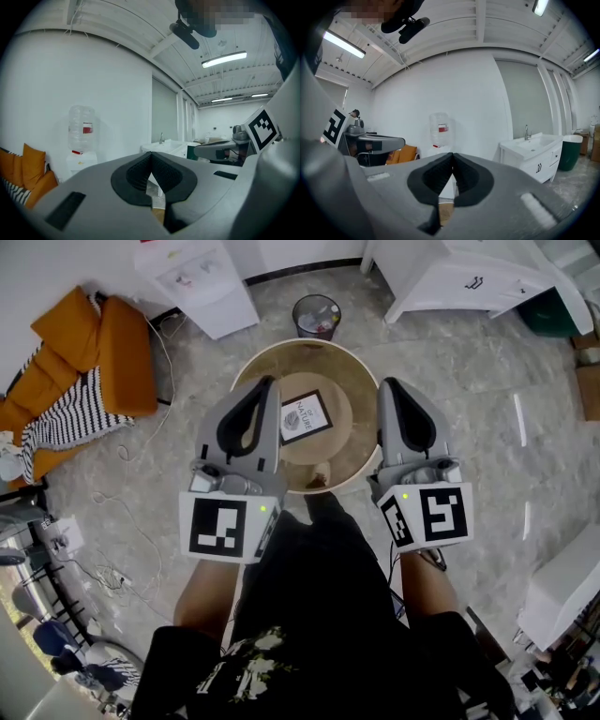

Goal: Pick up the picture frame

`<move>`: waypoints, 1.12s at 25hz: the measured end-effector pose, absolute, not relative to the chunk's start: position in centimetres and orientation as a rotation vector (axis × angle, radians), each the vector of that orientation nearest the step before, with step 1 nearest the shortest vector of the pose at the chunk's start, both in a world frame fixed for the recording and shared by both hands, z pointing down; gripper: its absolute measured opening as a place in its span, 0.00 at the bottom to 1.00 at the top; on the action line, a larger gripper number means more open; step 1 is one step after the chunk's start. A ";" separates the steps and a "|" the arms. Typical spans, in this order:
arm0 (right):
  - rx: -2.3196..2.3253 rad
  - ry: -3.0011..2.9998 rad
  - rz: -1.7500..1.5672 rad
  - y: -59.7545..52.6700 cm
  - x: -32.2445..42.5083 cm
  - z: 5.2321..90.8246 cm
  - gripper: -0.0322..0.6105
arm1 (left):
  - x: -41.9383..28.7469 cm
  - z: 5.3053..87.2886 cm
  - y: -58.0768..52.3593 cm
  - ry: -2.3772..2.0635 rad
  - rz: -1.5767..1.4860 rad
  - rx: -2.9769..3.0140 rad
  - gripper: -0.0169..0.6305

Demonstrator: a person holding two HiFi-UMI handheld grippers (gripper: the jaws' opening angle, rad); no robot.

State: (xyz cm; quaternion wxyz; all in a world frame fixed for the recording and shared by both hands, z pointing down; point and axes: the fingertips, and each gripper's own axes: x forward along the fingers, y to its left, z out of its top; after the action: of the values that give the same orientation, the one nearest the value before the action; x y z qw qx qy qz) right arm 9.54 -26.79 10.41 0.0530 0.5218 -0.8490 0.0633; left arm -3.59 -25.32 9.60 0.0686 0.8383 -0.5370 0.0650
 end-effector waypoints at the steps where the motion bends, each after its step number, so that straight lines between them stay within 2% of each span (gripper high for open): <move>1: 1.577 -2.578 0.202 -27.5 9.6 11.1 0.04 | -3.6 10.2 -26.0 -1.619 0.203 2.513 0.04; 28: 1.478 -2.329 0.473 -31.3 5.9 28.3 0.04 | -10.4 27.8 -30.5 -1.475 0.449 2.365 0.05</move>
State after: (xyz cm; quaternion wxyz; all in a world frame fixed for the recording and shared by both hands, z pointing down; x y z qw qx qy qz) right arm 5.89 -31.27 28.27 0.1706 0.5202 -0.8201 0.1665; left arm -10.42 -30.46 27.82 0.1586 0.8272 -0.5158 0.1569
